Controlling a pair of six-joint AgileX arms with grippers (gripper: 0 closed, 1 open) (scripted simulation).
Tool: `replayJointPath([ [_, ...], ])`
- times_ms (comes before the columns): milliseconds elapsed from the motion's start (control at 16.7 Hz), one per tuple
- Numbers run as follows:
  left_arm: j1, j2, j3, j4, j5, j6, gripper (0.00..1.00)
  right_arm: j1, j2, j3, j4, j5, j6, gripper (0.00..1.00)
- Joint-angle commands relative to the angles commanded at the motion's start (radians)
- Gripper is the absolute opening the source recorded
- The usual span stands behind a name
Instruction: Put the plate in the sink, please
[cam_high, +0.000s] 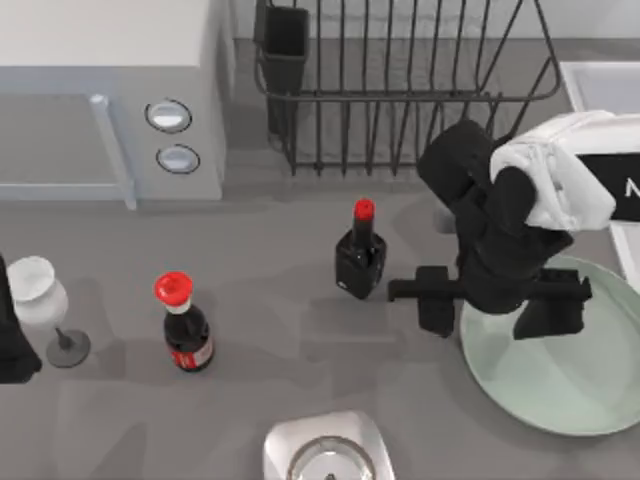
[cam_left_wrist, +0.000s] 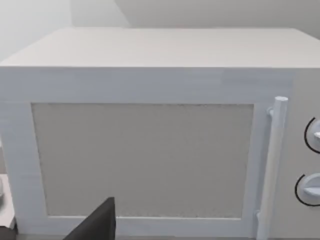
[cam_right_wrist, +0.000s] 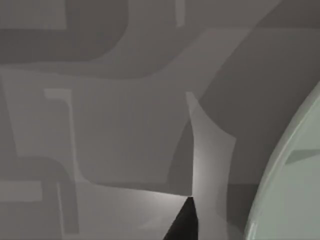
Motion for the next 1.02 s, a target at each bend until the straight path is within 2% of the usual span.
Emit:
replayJointPath([
  [240, 0.000, 0.000, 0.000, 0.000, 0.000, 0.000, 1.00, 0.000, 0.000, 0.000, 0.000, 0.000, 0.000, 0.02],
  [300, 0.000, 0.000, 0.000, 0.000, 0.000, 0.000, 1.00, 0.000, 0.000, 0.000, 0.000, 0.000, 0.000, 0.00],
  [720, 0.000, 0.000, 0.000, 0.000, 0.000, 0.000, 1.00, 0.000, 0.000, 0.000, 0.000, 0.000, 0.000, 0.00],
  [840, 0.000, 0.000, 0.000, 0.000, 0.000, 0.000, 1.00, -0.016, -0.098, 0.005, -0.009, 0.020, -0.009, 0.00],
  [1020, 0.000, 0.000, 0.000, 0.000, 0.000, 0.000, 1.00, -0.012, -0.091, 0.069, -0.076, 0.020, -0.009, 0.00],
])
